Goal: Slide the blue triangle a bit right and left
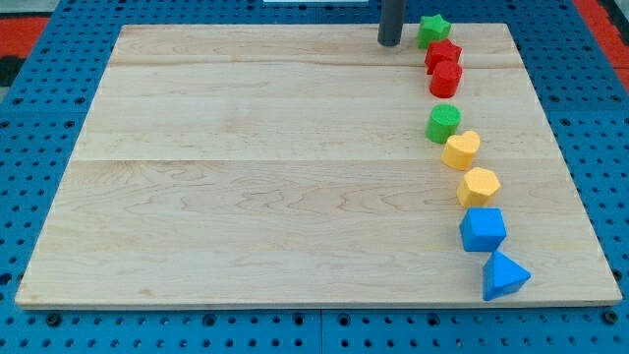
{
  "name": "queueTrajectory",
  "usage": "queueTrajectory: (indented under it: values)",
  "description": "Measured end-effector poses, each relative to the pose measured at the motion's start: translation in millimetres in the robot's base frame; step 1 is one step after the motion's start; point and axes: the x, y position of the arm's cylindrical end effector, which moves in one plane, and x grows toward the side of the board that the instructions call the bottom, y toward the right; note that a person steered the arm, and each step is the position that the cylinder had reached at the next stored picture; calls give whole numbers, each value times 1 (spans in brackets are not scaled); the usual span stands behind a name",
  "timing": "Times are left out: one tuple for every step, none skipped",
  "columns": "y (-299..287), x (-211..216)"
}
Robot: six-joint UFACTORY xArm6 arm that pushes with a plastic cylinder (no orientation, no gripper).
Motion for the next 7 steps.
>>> queueTrajectory:
  values:
    - [-19,66]
    - [-29,110]
    - [-41,134]
    - [-56,146]
    - [-59,153]
    - [-60,160]
    - [-61,166]
